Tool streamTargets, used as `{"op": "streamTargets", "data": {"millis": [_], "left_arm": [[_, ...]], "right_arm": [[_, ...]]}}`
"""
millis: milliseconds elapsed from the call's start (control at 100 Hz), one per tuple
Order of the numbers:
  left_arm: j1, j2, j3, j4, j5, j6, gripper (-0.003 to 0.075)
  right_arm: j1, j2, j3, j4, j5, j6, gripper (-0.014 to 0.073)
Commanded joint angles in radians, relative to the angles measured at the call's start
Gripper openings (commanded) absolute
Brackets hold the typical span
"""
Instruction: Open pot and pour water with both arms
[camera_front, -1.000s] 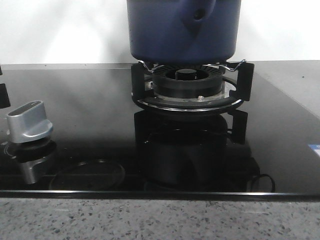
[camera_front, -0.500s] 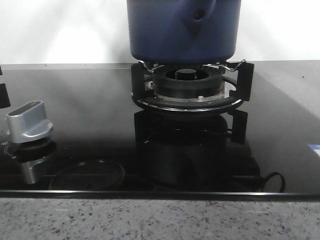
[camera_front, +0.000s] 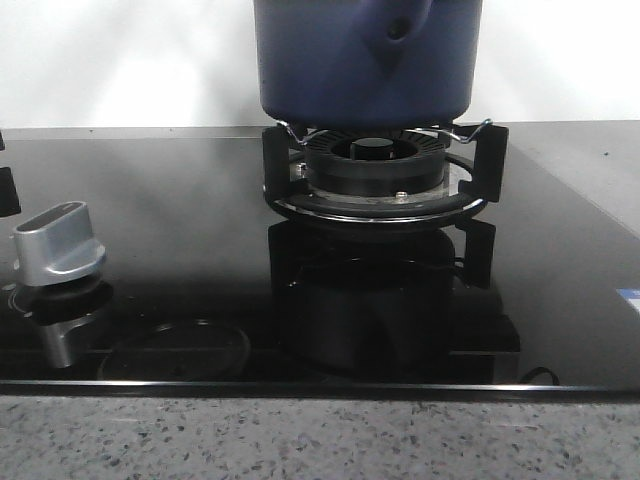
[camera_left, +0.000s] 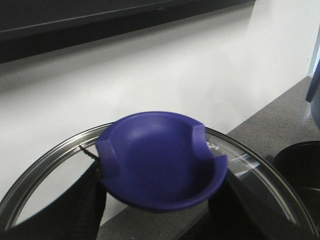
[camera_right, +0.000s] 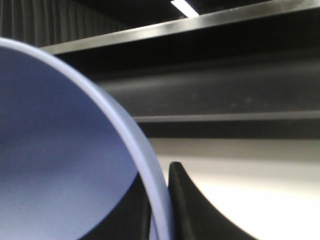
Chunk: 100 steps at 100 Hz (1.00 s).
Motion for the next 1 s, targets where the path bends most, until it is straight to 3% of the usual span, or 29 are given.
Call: {"op": "streamTargets", "data": {"millis": [0,990], "left_arm": [[0.0,-0.057,-0.039,-0.093,-0.013,-0.009,0.0136],[0.0,-0.057,-0.039,-0.093,-0.015,-0.009,0.0136]], "right_arm": [[-0.002,-0.054,-0.025,-0.009,-0.104,-0.001,-0.0068],[-0.002,-0.054,-0.025,-0.009,-0.178,-0.001,-0.0068]]}}
